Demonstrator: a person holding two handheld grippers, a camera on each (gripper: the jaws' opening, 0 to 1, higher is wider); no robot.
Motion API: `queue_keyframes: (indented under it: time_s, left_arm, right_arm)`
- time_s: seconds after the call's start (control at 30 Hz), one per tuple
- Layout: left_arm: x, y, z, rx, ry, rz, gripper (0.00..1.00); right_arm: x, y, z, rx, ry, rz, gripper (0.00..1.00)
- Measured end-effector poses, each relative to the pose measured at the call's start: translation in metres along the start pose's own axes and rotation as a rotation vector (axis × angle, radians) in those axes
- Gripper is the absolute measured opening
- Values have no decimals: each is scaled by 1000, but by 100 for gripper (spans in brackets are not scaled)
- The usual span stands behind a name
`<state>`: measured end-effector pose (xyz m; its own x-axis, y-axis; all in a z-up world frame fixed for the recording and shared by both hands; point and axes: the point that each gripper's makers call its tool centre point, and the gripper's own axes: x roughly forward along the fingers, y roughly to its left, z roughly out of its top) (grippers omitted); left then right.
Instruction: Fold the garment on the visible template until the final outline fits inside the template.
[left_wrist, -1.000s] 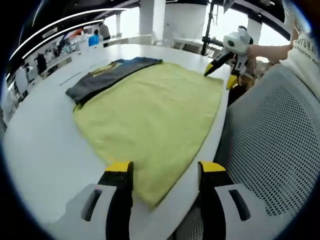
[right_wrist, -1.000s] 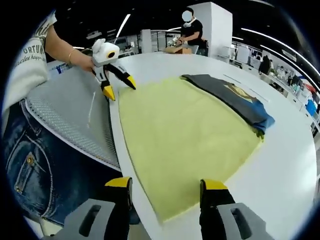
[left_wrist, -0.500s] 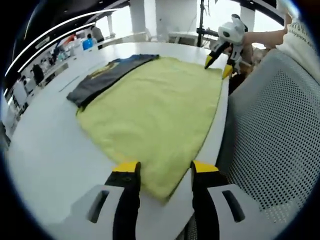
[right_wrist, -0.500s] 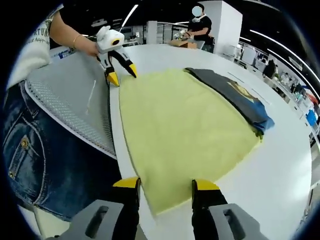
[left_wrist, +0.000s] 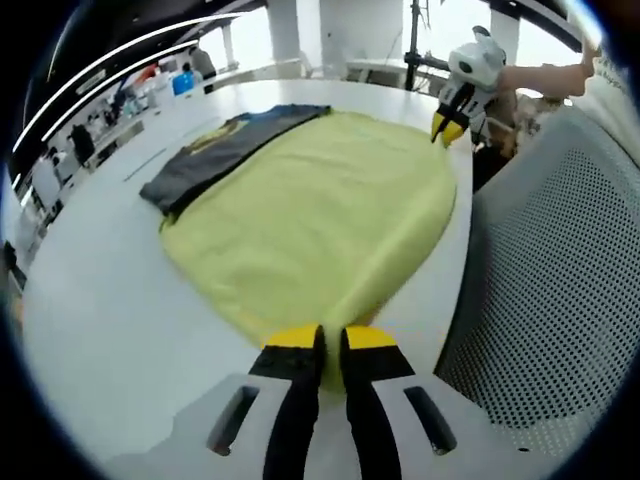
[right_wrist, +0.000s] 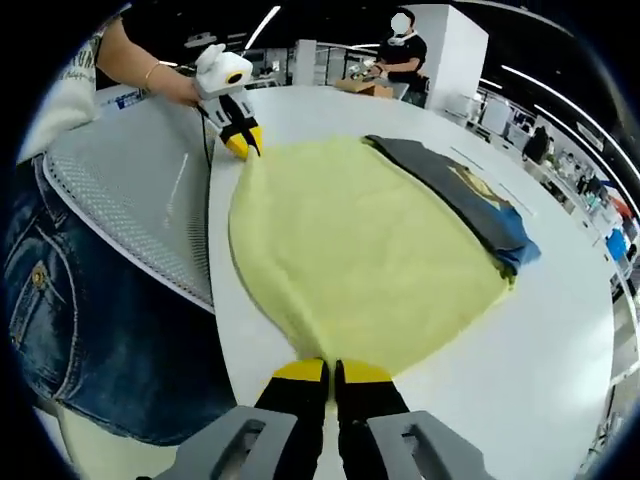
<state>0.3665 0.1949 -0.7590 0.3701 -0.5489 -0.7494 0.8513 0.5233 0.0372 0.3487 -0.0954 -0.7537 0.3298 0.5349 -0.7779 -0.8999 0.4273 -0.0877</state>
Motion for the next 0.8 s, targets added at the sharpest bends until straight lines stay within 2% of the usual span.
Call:
queue_keyframes:
  time_s: [0.23,0.43,0.63,0.8]
  left_arm:
    - [-5,0,0,8,22,11,0]
    - [-7,-3,-1,-25,5,25,0]
    - [-11,-2,-1,-64,-4,56,0]
    - [-15,-10,0,-65,-3,51,0]
  right_arm:
    - [-5,1,-2,12,-5,12,0]
    - [-9,0,-1,42,-22,6,0]
    - [-15,3,4,88,-70,9,0]
    - [-15,5,2,85,-60,5,0]
